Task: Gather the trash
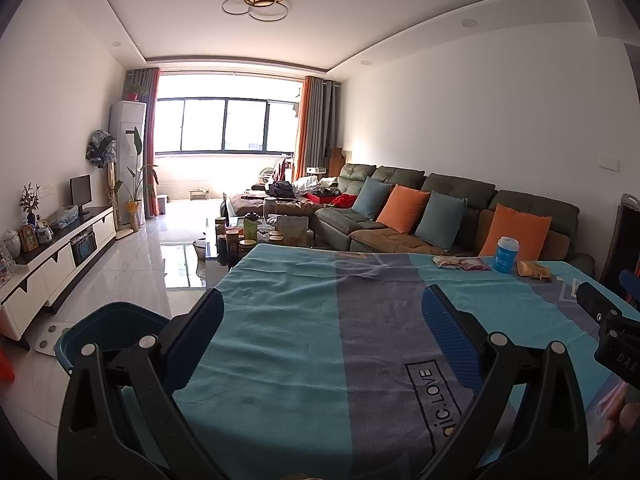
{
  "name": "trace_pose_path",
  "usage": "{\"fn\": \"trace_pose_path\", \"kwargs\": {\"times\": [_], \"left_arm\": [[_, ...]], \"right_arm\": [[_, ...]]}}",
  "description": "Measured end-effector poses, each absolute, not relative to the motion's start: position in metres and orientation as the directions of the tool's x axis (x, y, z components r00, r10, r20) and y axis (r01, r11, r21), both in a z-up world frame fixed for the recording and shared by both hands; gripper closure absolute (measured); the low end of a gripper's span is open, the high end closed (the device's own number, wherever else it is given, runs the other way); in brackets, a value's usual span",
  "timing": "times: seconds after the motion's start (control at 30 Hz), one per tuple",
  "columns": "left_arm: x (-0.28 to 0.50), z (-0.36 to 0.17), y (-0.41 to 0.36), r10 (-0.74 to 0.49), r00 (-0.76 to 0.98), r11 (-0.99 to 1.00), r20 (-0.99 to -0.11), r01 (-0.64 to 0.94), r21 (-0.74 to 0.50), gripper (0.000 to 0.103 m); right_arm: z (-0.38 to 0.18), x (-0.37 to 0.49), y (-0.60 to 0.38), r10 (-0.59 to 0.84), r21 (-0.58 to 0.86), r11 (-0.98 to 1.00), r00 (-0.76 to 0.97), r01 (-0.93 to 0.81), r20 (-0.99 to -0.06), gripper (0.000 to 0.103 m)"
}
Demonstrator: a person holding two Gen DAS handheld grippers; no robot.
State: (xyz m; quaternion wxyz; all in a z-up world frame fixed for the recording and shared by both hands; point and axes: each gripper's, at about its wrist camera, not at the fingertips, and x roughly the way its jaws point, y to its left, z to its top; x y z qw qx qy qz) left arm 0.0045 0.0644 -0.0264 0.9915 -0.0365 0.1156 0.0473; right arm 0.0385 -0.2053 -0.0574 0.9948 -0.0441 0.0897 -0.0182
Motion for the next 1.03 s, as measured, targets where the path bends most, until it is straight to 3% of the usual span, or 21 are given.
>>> {"fn": "trace_pose_path", "kwargs": {"times": [1.03], "left_arm": [[0.0019, -0.0261, 0.0641, 0.09, 0.97, 0.992, -0.224, -0.108, -0.069, 0.006]], "right_arm": [[-0.0528, 0.0422, -0.2038, -0.045, -0.091, 0.995, 0.981, 0.029, -0.186, 0.007]]}}
